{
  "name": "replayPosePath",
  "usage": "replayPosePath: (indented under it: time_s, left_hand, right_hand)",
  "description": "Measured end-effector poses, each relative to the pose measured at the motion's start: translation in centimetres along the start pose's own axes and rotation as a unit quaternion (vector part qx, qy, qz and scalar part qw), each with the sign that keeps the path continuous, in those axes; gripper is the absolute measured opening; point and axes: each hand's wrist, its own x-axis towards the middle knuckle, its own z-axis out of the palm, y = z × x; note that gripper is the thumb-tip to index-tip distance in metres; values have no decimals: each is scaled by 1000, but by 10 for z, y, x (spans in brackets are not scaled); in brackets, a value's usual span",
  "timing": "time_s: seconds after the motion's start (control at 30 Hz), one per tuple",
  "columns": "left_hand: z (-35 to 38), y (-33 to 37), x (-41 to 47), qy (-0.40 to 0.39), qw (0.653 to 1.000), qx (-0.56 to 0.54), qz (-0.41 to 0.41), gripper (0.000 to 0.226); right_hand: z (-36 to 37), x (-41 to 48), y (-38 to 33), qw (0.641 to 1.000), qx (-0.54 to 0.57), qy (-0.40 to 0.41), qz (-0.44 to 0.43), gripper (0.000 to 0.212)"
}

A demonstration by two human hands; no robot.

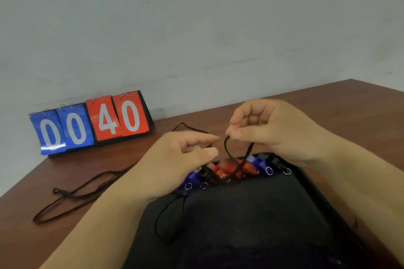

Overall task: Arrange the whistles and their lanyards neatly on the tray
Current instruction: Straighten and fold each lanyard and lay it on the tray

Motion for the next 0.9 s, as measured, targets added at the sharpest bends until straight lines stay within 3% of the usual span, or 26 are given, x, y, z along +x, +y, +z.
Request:
replayPosePath:
  time_s: [0.23,0.5,0.6,0.67,0.9]
  left_hand:
    - [17,-3,-4,-51,994,-98,25,18]
    - [12,-6,0,-72,961,-265,-16,14]
    - [14,-7,1,-27,970,-238,-37,22]
    - [13,-11,4,17,960,-275,-45,25]
    - [-10,-21,13,164,863,-478,-27,23]
  right_hand:
    - [16,-6,-4,998,-37,27,-46,16]
    - [18,-6,0,997,-52,30,-45,13]
    - [17,-5,2,997,-49,37,-48,14]
    - [15,-3,4,998,-35,37,-41,18]
    - [3,4,14,998,-44,38,40,19]
